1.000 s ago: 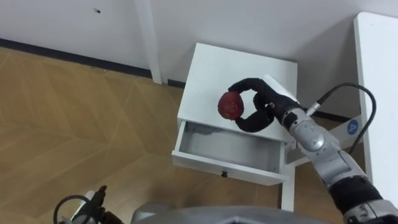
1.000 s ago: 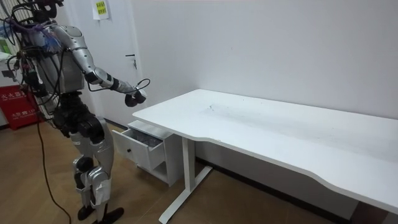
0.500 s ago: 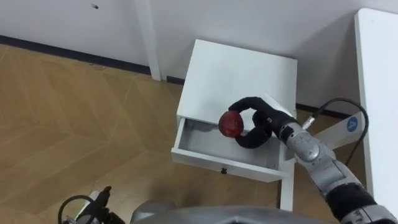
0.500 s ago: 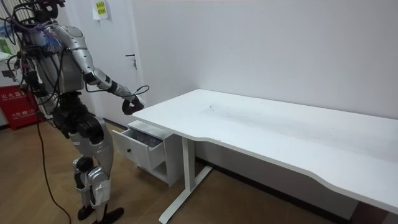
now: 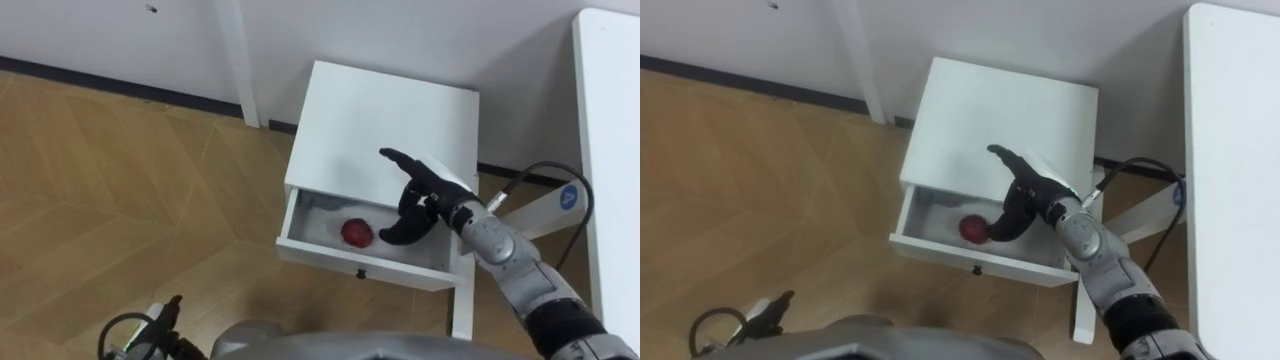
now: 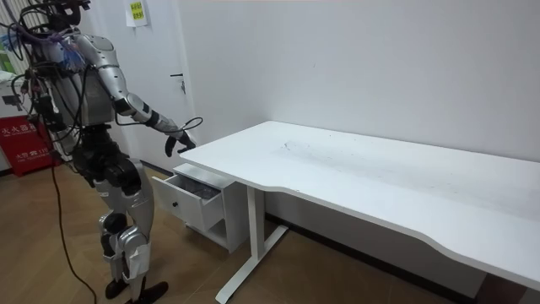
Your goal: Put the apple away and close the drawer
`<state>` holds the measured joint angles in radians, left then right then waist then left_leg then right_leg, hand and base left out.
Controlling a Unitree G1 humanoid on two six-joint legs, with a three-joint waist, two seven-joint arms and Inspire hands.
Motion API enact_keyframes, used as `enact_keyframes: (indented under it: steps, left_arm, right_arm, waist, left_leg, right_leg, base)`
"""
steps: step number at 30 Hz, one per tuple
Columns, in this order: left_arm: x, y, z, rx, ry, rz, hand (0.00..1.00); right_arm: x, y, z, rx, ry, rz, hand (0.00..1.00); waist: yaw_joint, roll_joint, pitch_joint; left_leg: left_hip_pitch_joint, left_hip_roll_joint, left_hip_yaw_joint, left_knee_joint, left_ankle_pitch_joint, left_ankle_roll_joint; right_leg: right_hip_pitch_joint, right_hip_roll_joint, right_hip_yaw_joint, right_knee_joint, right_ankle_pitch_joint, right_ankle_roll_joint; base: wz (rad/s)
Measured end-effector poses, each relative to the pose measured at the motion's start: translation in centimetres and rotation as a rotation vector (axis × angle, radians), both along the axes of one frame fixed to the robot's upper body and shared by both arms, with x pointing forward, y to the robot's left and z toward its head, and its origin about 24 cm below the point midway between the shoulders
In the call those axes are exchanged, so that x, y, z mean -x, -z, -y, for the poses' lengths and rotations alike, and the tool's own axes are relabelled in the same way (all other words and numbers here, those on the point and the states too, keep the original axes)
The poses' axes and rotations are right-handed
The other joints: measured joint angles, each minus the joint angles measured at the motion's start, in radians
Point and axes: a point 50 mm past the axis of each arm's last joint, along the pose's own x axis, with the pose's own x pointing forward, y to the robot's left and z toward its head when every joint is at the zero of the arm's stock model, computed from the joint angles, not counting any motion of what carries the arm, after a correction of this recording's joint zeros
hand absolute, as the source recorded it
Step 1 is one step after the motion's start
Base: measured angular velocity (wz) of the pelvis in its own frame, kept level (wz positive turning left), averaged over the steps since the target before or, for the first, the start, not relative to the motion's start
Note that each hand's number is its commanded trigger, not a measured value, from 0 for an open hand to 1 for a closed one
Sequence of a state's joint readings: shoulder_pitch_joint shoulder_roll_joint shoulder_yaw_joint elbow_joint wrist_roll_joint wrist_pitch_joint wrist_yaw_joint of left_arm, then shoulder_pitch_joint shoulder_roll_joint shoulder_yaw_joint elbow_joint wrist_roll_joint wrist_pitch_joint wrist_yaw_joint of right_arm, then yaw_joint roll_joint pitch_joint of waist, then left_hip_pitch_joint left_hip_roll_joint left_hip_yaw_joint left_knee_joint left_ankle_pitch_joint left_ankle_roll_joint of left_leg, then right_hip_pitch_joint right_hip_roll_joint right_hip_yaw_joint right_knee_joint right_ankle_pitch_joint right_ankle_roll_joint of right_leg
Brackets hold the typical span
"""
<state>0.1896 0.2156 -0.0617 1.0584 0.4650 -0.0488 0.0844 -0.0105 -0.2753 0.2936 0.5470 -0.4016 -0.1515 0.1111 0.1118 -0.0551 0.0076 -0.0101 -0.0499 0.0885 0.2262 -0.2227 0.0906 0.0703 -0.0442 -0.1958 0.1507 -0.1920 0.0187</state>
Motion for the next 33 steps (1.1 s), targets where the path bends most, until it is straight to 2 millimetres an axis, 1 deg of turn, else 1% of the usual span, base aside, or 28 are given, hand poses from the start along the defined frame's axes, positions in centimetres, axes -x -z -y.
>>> enact_keyframes:
  steps: [3,8,9,11,13,14,15,16,17,18,19,20,21,22,23,24,25,26,27,28,29,30,31,32,33]
  left_arm:
    - [0.0,0.0,0.0,0.0,-0.001,-0.001,0.0]
    - [0.1,0.0,0.0,0.001,-0.002,-0.004,0.0]
    - [0.3,0.1,0.1,0.0,-0.005,-0.012,0.0]
    - [0.6,0.2,0.2,-0.006,-0.013,-0.015,0.0]
    - [0.7,0.2,0.3,-0.003,-0.052,-0.003,0.0]
    - [0.7,0.3,0.4,0.0,-0.068,0.001,0.0]
    - [0.7,0.3,0.4,0.007,-0.102,0.01,0.0]
    - [0.9,0.3,0.5,0.011,-0.122,0.008,0.0]
    - [1.0,0.3,0.4,0.01,-0.125,0.008,0.0]
    - [1.0,0.2,0.1,0.005,-0.134,0.008,0.0]
    - [1.1,0.2,-0.1,0.001,-0.146,0.005,0.0]
    - [1.0,0.3,-0.2,0.001,-0.155,-0.004,0.0]
    - [1.0,0.3,-0.3,0.0,-0.157,-0.005,0.0]
    - [1.0,0.3,-0.5,-0.005,-0.163,-0.013,0.0]
    - [1.3,0.4,-0.6,-0.004,-0.179,-0.023,0.0]
    - [0.9,0.3,-0.9,-0.007,-0.202,-0.021,0.0]
    - [0.8,0.2,-1.4,-0.016,-0.238,-0.019,0.0]
    - [1.0,0.1,-1.6,-0.025,-0.245,-0.025,0.0]
    - [1.4,0.1,-2.1,-0.043,-0.252,-0.044,0.0]
    - [2.0,0.1,-2.2,-0.056,-0.258,-0.055,0.0]
    - [2.2,0.1,-2.2,-0.056,-0.258,-0.059,0.0]
    - [2.4,0.1,-2.2,-0.057,-0.258,-0.058,0.0]
    - [3.2,0.0,-2.4,-0.067,-0.266,-0.069,0.0]
    - [3.5,0.0,-2.5,-0.069,-0.275,-0.073,0.0]
    - [3.8,-0.1,-2.6,-0.075,-0.291,-0.079,0.0]
  right_arm:
    - [0.2,0.1,0.0,-0.004,0.005,-0.006,0.0]
    - [1.3,1.2,0.6,-0.003,0.037,-0.059,0.0]
    - [1.5,1.4,0.8,-0.017,0.063,-0.071,0.0]
    - [2.1,2.3,1.6,-0.046,0.141,-0.104,0.0]
    - [3.3,3.6,3.4,-0.072,0.309,-0.164,0.0]
    - [3.6,3.7,3.9,-0.071,0.35,-0.164,0.0]
    - [4.3,4.0,4.9,-0.078,0.433,-0.17,0.0]
    - [5.5,4.6,6.1,-0.077,0.534,-0.191,0.0]
    - [6.2,4.8,6.8,-0.071,0.584,-0.199,0.0]
    - [7.9,5.2,8.0,-0.069,0.692,-0.221,0.0]
    - [10.1,5.8,9.3,-0.055,0.804,-0.256,0.0]
    - [12.2,6.2,10.6,-0.018,0.903,-0.298,0.0]
    - [12.9,6.3,11.1,0.002,0.935,-0.31,0.0]
    - [14.1,6.4,11.8,0.029,0.984,-0.33,0.0]
    - [14.7,6.5,12.1,0.043,1.001,-0.341,0.0]
    - [15.9,6.6,12.3,0.059,1.031,-0.367,0.0]
    - [17.2,7.0,12.1,0.071,1.05,-0.412,0.0]
    - [17.7,7.2,11.9,0.077,1.054,-0.435,0.0]
    - [18.4,7.5,11.7,0.092,1.05,-0.478,0.0]
    - [18.7,7.6,11.6,0.099,1.055,-0.5,0.0]
    - [18.9,7.6,11.6,0.104,1.059,-0.509,0.0]
    - [19.1,7.7,11.6,0.11,1.065,-0.526,0.0]
    - [19.2,7.8,11.4,0.109,1.068,-0.535,0.0]
    - [19.2,7.8,11.4,0.11,1.067,-0.537,0.0]
    - [19.2,7.8,11.4,0.113,1.066,-0.539,0.0]
  waist:
    - [-0.002,0.0,-0.0001]
    - [0.0,0.003,-0.0017]
    - [0.003,0.007,0.0003]
    - [-0.006,0.011,0.0013]
    - [-0.008,0.014,-0.0002]
    - [-0.01,0.016,0.0]
    - [-0.028,0.02,-0.0007]
    - [-0.043,0.03,-0.0011]
    - [-0.05,0.036,-0.0025]
    - [-0.064,0.03,-0.0029]
    - [-0.083,0.038,-0.0053]
    - [-0.093,0.052,-0.0092]
    - [-0.094,0.064,-0.0072]
    - [-0.096,0.087,-0.0033]
    - [-0.102,0.104,-0.0015]
    - [-0.117,0.128,0.0106]
    - [-0.123,0.153,0.0156]
    - [-0.13,0.157,0.0159]
    - [-0.147,0.149,0.0155]
    - [-0.163,0.139,0.0153]
    - [-0.166,0.137,0.015]
    - [-0.167,0.133,0.0142]
    - [-0.167,0.114,0.0112]
    - [-0.163,0.103,0.0112]
    - [-0.15,0.081,0.0089]
  left_leg:
    - [0.001,0.0,0.0,-0.002,0.0,0.0]
    - [0.005,0.0,0.004,-0.002,0.0,0.0]
    - [0.01,0.0,0.007,-0.002,0.0,0.0]
    - [0.018,0.0,0.007,-0.003,0.0,0.0]
    - [0.019,-0.001,0.006,0.002,0.0,0.001]
    - [0.013,-0.001,0.007,0.008,-0.001,0.002]
    - [0.001,0.0,0.012,0.021,-0.002,0.003]
    - [-0.001,-0.002,0.027,0.03,-0.002,0.003]
    - [-0.001,0.0,0.032,0.03,-0.001,0.006]
    - [0.006,-0.004,0.048,0.031,0.003,0.016]
    - [0.006,-0.013,0.055,0.048,-0.005,0.037]
    - [0.001,-0.006,0.063,0.078,-0.016,0.054]
    - [-0.004,0.002,0.073,0.094,-0.023,0.065]
    - [-0.024,0.014,0.078,0.128,-0.038,0.082]
    - [-0.036,0.026,0.074,0.142,-0.04,0.08]
    - [-0.05,0.06,0.073,0.15,-0.041,0.078]
    - [-0.056,0.081,0.07,0.151,-0.043,0.074]
    - [-0.056,0.084,0.066,0.156,-0.047,0.066]
    - [-0.062,0.073,0.06,0.177,-0.062,0.069]
    - [-0.072,0.06,0.058,0.208,-0.078,0.074]
    - [-0.077,0.054,0.056,0.22,-0.083,0.076]
    - [-0.084,0.044,0.054,0.232,-0.087,0.077]
    - [-0.086,0.027,0.054,0.228,-0.087,0.076]
    - [-0.087,0.019,0.054,0.227,-0.085,0.073]
    - [-0.089,0.012,0.061,0.222,-0.077,0.063]
  right_leg:
    - [0.002,0.0,0.001,0.0,0.0,0.0]
    - [0.009,0.0,0.004,0.0,0.0,0.0]
    - [0.013,-0.001,0.003,0.0,0.0,0.0]
    - [0.02,-0.003,-0.001,0.001,0.0,0.0]
    - [0.014,-0.005,-0.002,0.012,-0.001,0.001]
    - [0.008,-0.008,-0.006,0.03,-0.003,0.003]
    - [-0.024,-0.014,-0.014,0.092,-0.011,0.007]
    - [-0.079,-0.023,-0.004,0.206,-0.018,0.017]
    - [-0.12,-0.03,0.003,0.291,-0.019,0.018]
    - [-0.221,-0.058,0.008,0.503,-0.003,0.023]
    - [-0.337,-0.081,0.041,0.698,0.079,0.034]
    - [-0.456,-0.079,0.096,0.87,0.256,0.069]
    - [-0.524,-0.071,0.12,0.965,0.323,0.078]
    - [-0.686,-0.059,0.145,1.231,0.283,0.052]
    - [-0.756,-0.047,0.142,1.366,0.246,0.029]
    - [-0.866,-0.03,0.119,1.575,0.186,0.007]
    - [-0.939,-0.024,0.112,1.694,0.15,0.009]
    - [-0.959,-0.028,0.117,1.725,0.138,0.014]
    - [-0.959,-0.047,0.142,1.723,0.119,0.022]
    - [-0.905,-0.071,0.167,1.64,0.111,0.029]
    - [-0.861,-0.079,0.17,1.567,0.11,0.03]
    - [-0.742,-0.083,0.168,1.348,0.108,0.04]
    - [-0.609,-0.094,0.161,1.101,0.101,0.051]
    - [-0.541,-0.093,0.158,0.985,0.095,0.058]
    - [-0.415,-0.091,0.135,0.757,0.076,0.063]
  base:
    - [0.0]
    - [-0.02]
    - [-0.05]
    - [0.0]
    - [0.02]
    - [0.04]
    - [0.06]
    - [0.09]
    - [0.1]
    - [0.16]
    - [0.15]
    - [0.0]
    - [-0.27]
    - [-0.36]
    - [-0.31]
    - [-0.21]
    - [-0.13]
    - [-0.06]
    - [0.08]
    - [0.14]
    - [0.18]
    - [0.13]
    - [0.11]
    - [0.05]
    - [-0.09]
